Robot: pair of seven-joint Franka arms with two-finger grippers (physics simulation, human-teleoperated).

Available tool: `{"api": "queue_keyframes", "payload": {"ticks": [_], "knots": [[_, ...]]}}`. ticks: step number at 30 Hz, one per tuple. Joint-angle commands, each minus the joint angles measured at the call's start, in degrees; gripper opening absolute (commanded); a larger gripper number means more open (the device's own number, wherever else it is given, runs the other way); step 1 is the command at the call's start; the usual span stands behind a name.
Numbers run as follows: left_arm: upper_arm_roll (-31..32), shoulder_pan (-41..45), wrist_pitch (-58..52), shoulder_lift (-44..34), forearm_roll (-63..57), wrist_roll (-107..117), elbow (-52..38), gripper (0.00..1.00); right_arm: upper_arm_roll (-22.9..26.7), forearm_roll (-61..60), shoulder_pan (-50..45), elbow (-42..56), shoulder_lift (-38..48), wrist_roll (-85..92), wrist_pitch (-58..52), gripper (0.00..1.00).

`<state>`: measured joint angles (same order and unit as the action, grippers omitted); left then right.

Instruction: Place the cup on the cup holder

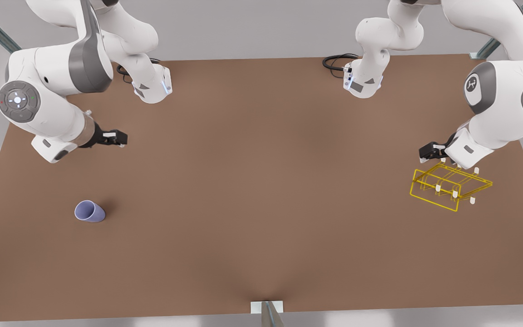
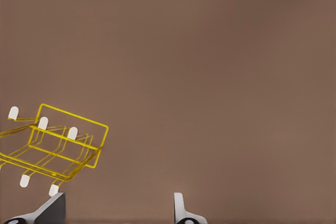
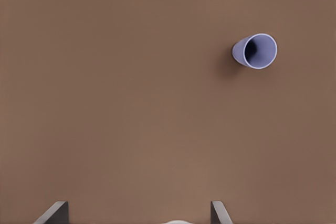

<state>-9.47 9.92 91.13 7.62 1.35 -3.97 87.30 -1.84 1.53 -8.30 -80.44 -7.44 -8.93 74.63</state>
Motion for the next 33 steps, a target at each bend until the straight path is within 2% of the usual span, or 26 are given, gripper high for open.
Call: {"api": "queue_keyframes", "payload": {"ticks": [1, 4, 6, 8, 10, 11, 13, 17, 19, 20, 24, 28, 33], "knots": [[0.0, -0.1, -0.1, -0.1, -0.1, 1.4, 0.0, 1.00, 0.0, 0.1, 0.0, 0.1, 0.1, 0.2, 1.0, 1.00], [0.0, -0.1, -0.1, -0.1, -0.1, 1.4, 0.0, 1.00, 0.1, 1.8, 0.2, 0.4, -0.8, 1.9, 3.3, 1.00], [0.0, -0.1, -0.1, -0.1, -0.1, 1.4, 0.0, 1.00, 0.1, 5.2, 0.8, 0.1, -3.5, 13.7, 9.0, 1.00], [0.0, -0.1, -0.1, -0.1, -0.1, 1.4, 0.0, 1.00, 1.0, 4.8, 3.3, -0.3, -8.7, 26.5, 21.5, 1.00], [0.0, -0.1, -0.1, 0.0, -0.1, 1.4, 0.1, 1.00, 1.3, 5.2, 3.7, -2.8, -10.0, 27.4, 28.4, 1.00], [0.0, -0.1, -0.1, 0.0, -0.1, 1.3, 0.1, 1.00, 3.5, 5.0, 3.4, -2.8, -11.6, 27.7, 30.7, 1.00], [-0.1, -0.2, -0.1, 0.0, -0.1, 1.3, 0.1, 1.00, 4.7, 4.7, 3.5, -3.1, -13.1, 27.1, 34.3, 1.00], [-0.1, -0.2, -0.1, 0.1, -0.1, 1.3, 0.1, 1.00, 6.0, 3.3, 4.5, -10.7, -13.3, 28.4, 46.8, 1.00], [-0.1, -0.2, -0.1, 0.3, -0.1, 1.3, 0.1, 1.00, 7.4, 0.6, 5.1, -13.3, -13.3, 29.6, 47.8, 1.00], [-0.1, -0.2, -0.1, 0.3, -0.1, 1.3, 0.1, 1.00, 7.9, -1.3, 5.3, -17.6, -12.8, 31.3, 50.4, 1.00], [-0.1, -0.2, -0.1, 0.5, -0.1, 1.2, 0.1, 1.00, 10.2, -1.3, 5.6, -26.2, -12.1, 31.7, 53.0, 1.00], [-0.1, -0.2, -0.1, 0.6, -0.1, 1.2, 0.1, 1.00, 12.8, -1.3, 5.7, -25.9, -12.9, 31.9, 54.3, 1.00], [-0.1, -0.2, -0.1, 0.6, -0.2, 1.2, 0.1, 1.00, 12.9, -1.3, 5.1, -26.0, -15.6, 31.9, 57.0, 1.00]]}}
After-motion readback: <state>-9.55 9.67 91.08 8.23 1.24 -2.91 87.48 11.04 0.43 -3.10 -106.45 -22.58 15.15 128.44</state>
